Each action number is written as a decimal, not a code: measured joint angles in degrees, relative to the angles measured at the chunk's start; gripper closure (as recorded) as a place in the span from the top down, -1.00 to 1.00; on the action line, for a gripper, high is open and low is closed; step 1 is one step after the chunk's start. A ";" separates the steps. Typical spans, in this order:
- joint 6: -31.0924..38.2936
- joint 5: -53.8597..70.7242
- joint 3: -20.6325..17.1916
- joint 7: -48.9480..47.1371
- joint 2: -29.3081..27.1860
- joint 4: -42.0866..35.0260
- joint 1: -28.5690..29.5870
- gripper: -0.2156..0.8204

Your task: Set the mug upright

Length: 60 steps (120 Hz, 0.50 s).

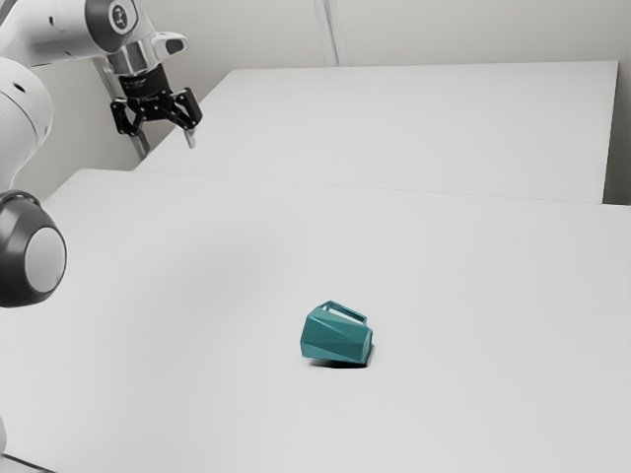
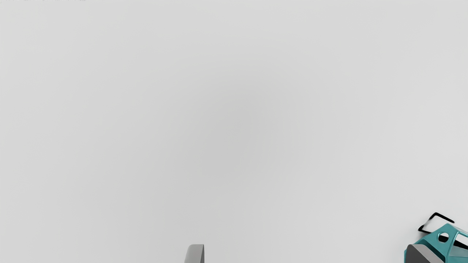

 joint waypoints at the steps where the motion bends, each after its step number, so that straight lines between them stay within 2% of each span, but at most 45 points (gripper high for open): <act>1: 0.00 0.01 0.00 0.00 -0.01 -0.02 0.00 0.58; 15: 0.05 0.07 0.09 0.04 -0.98 -0.74 -0.04 0.58; 24: 0.20 -0.43 -0.01 0.02 -4.30 -4.32 -0.25 0.58; 42: 5.00 -2.96 -1.14 -0.06 -15.09 -21.54 -1.05 0.58; 60: 11.77 -7.47 -2.22 0.04 -22.65 -34.62 -3.19 0.58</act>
